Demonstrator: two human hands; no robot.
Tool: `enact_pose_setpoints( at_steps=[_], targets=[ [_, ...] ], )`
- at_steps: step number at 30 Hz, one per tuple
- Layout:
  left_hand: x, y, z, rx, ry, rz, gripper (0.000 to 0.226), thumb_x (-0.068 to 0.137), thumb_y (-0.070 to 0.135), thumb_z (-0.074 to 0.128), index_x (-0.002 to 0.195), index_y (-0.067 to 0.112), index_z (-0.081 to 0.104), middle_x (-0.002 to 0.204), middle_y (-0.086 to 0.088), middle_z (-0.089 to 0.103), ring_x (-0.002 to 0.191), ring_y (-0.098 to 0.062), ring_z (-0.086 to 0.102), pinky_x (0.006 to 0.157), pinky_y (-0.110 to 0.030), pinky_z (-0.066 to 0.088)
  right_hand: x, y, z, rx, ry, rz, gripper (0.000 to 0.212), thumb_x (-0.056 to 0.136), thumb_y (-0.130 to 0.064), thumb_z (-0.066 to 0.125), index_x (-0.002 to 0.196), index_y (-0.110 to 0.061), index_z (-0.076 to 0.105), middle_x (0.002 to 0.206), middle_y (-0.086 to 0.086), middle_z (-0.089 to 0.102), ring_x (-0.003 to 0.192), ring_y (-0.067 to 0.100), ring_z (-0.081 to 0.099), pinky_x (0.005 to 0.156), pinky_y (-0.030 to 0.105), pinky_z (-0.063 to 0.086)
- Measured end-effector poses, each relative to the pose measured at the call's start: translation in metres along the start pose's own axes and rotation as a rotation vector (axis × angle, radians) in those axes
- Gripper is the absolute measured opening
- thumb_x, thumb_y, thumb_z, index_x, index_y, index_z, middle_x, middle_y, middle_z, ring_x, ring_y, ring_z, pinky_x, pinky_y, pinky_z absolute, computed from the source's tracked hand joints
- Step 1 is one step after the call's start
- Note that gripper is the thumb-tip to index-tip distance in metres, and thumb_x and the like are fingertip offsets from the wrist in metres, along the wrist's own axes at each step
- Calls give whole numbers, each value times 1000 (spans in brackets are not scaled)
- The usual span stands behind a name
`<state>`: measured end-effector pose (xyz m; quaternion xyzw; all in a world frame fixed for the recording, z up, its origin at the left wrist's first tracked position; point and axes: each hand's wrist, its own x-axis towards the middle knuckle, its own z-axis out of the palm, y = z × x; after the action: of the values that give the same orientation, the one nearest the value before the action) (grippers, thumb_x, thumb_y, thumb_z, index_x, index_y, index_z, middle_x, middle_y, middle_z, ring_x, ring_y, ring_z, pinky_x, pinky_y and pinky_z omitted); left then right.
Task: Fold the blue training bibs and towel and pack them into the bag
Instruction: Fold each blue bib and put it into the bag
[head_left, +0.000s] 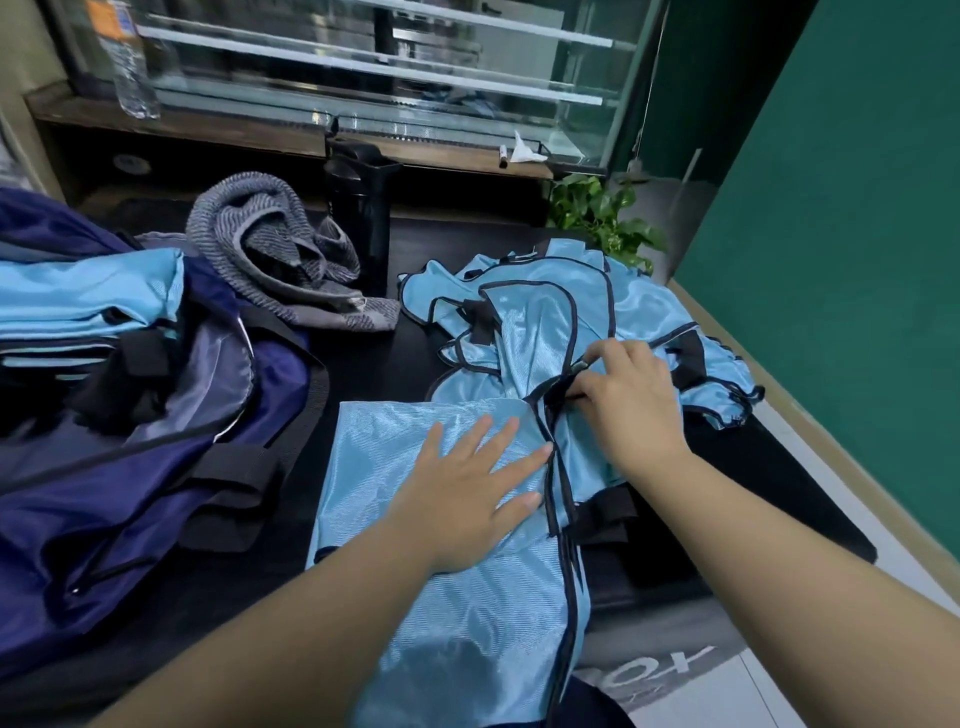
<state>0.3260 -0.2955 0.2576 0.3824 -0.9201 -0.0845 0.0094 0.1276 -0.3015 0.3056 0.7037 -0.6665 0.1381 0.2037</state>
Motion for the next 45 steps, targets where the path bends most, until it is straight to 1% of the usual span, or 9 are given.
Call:
enact_pose_setpoints(
  at_steps=[5, 10, 13, 16, 23, 26, 32, 38, 45],
  targets=[
    [-1, 1, -2, -21, -13, -7, 52, 97, 58, 11, 145, 51, -8, 160, 9, -12, 146, -16, -17, 115, -54, -11, 3, -13, 1, 230, -2, 280, 18, 80, 1, 58, 79, -11, 71, 103, 9, 57, 101, 35, 45, 80, 37, 30],
    [2, -13, -12, -413, 95, -32, 43, 102, 36, 35, 145, 37, 33, 157, 12, 19, 146, -8, 3, 119, -35, -3, 10, -31, -6, 266, 76, 59, 16, 71, -9, 47, 77, -12, 61, 98, 5, 58, 99, 25, 41, 82, 37, 29],
    [5, -42, -23, -347, 261, -167, 38, 99, 20, 46, 137, 26, 47, 144, 5, 42, 137, -19, 29, 113, -35, 22, 22, -40, -14, 198, -164, -55, 21, 89, -17, 49, 108, -14, 58, 113, 0, 56, 112, 23, 44, 96, 33, 23],
    [6, -73, -41, -161, 127, -394, 41, 98, 24, 47, 139, 25, 39, 139, 0, 43, 130, -25, 36, 105, -42, 31, 40, -45, -14, 211, -513, -69, 37, 97, -35, 49, 130, -17, 45, 120, 2, 58, 112, 24, 50, 95, 35, 33],
    [14, -114, -63, -127, -184, -442, 25, 89, 41, 62, 103, 25, 47, 105, 5, 54, 102, -19, 50, 93, -35, 34, 77, -51, -26, -9, -1032, -68, 49, 87, -34, 67, 128, -13, 51, 124, 2, 54, 101, 23, 53, 83, 35, 45],
    [18, -122, -72, -27, -290, -391, 21, 88, 40, 64, 90, 24, 50, 101, 4, 61, 91, -18, 49, 84, -34, 38, 79, -51, -26, -94, -1107, -105, 29, 85, -36, 69, 100, -14, 56, 96, -1, 54, 83, 22, 52, 69, 31, 42],
    [10, -126, -91, 41, -19, -415, 25, 93, 40, 54, 76, 25, 45, 80, 12, 50, 97, -19, 50, 79, -36, 21, 73, -45, -28, 44, -895, -38, 26, 84, -25, 66, 75, -14, 45, 77, 0, 47, 66, 18, 46, 55, 29, 37],
    [-24, -112, -118, -27, 633, -341, 10, 95, 27, 54, 87, 26, 48, 77, 7, 53, 91, -26, 52, 80, -37, 22, 49, -40, -52, 196, -191, -47, 12, 87, -18, 56, 91, -11, 47, 84, 3, 50, 80, 26, 47, 66, 33, 29],
    [-107, -89, -108, -21, 675, -72, 14, 85, 22, 60, 85, 34, 52, 65, 18, 47, 73, -14, 46, 73, -32, 21, -19, -39, -81, 308, -48, -195, 22, 77, -13, 67, 89, -14, 49, 85, -2, 43, 84, 26, 45, 70, 32, 29]
  ],
)
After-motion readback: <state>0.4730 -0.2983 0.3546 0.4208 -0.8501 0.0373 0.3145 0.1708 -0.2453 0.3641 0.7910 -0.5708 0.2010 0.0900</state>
